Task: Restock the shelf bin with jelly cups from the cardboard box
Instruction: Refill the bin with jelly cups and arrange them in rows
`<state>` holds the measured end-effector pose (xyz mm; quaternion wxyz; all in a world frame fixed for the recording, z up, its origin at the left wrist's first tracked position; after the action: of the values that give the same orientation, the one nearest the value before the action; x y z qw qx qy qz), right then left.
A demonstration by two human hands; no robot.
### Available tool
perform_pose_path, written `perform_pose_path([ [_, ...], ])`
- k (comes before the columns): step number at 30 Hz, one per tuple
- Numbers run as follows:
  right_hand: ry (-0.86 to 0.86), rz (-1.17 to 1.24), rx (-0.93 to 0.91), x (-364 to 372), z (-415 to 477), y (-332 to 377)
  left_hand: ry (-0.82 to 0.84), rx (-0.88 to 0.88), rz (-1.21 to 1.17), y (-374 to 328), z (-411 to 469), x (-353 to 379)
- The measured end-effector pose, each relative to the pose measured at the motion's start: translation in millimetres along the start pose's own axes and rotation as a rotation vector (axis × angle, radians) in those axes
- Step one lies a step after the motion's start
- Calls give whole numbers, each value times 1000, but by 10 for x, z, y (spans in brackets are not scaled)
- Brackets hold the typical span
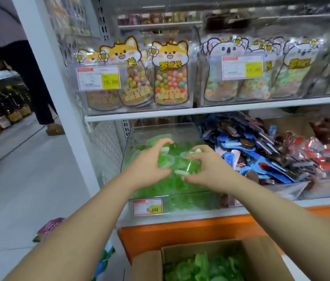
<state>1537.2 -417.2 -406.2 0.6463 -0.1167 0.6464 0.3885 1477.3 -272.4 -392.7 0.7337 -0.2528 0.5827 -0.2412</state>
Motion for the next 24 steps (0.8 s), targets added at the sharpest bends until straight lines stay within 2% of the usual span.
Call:
perform_pose_path([
  [5,31,-3,114,370,626,-132,-1,-128,53,521,605,38],
  [12,15,-132,120,629,1284,-242,73,-167,184,943,1122,197],
  [19,58,-244,84,715,1497,-267,118,-167,383,1092,1308,299],
  [24,73,-274,76,682,1499,-293,241,-221,463,1173,1323,308],
])
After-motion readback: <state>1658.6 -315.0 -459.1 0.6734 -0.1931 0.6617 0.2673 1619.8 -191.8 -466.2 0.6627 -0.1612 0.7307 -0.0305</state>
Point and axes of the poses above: each hand's wrist, its own z-axis towards the middle knuckle, its own x-axis out of the palm, y = z × x, the point moved 5 cm from there along z, towards the middle knuckle, and after that the axes turned 12 degrees about -z, right-handed, at the moved point
